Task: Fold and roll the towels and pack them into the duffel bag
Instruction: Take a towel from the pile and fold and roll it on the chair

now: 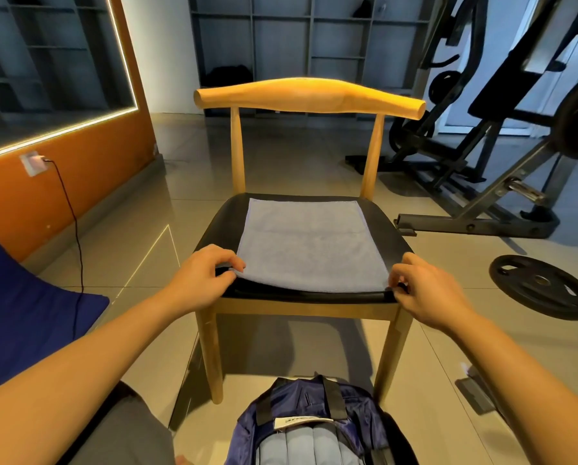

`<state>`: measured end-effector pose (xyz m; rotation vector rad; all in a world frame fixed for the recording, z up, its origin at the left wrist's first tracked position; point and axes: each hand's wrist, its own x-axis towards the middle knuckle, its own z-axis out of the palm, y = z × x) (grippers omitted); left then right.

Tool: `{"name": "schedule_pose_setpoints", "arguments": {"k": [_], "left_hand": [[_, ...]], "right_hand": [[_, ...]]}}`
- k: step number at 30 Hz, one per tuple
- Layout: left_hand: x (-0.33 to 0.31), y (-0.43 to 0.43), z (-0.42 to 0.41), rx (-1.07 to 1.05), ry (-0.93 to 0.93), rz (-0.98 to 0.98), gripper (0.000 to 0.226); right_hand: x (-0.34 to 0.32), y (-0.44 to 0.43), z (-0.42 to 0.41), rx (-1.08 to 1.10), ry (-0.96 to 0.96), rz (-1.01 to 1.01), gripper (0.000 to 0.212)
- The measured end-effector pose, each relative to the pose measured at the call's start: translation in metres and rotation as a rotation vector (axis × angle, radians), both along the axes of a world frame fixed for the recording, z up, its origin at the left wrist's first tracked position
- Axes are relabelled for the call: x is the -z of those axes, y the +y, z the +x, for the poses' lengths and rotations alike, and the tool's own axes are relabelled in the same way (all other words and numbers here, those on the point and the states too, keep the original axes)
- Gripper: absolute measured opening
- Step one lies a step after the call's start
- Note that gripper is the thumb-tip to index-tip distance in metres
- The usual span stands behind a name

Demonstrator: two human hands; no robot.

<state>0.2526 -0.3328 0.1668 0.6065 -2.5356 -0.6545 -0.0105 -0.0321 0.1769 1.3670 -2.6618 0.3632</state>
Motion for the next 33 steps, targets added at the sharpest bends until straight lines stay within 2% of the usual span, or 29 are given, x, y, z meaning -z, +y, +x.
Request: {"name": "schedule_pose_setpoints", "arguments": {"k": [4,11,14,17,19,22,26,30,33], "left_hand": [[-0.011,0.003,0.001,-0.021,0.073,0.113,0.016],[-0.014,0.004,0.002,-0.079,0.074,0.23,0.014],[-0.016,0.003,0.005,-0.078,0.066,0.26,0.015],[-0.024,0.004,0.007,-0.093,0.113,0.289,0.017],[-0.033,0.005,0.008,-0.101,0.158,0.293,0.02],[-0.051,0.003,0.007,-0.081,0.244,0.363,0.023],[-0.07,-0.014,-0.004,-0.045,0.362,0.476,0.021],[-0.084,-0.035,-0.035,-0.126,0.465,0.569,0.026],[-0.085,-0.054,-0.064,-0.225,0.448,0.58,0.015]], "right_hand": [[0.009,-0.002,0.002,-0.119,-0.001,-0.062,0.028],[0.016,-0.006,-0.001,-0.104,0.183,-0.016,0.018],[0.014,-0.006,0.001,-0.104,0.178,-0.031,0.015],[0.004,-0.006,0.001,-0.076,0.035,-0.16,0.012],[-0.006,-0.005,0.004,-0.063,-0.086,-0.332,0.012],[-0.026,-0.011,0.011,-0.043,-0.367,-0.607,0.019],[-0.05,-0.028,0.01,-0.061,-0.604,-0.873,0.017],[-0.062,-0.058,-0.018,0.019,-0.75,-0.902,0.015],[-0.07,-0.09,-0.042,0.122,-0.788,-0.883,0.014]]}}
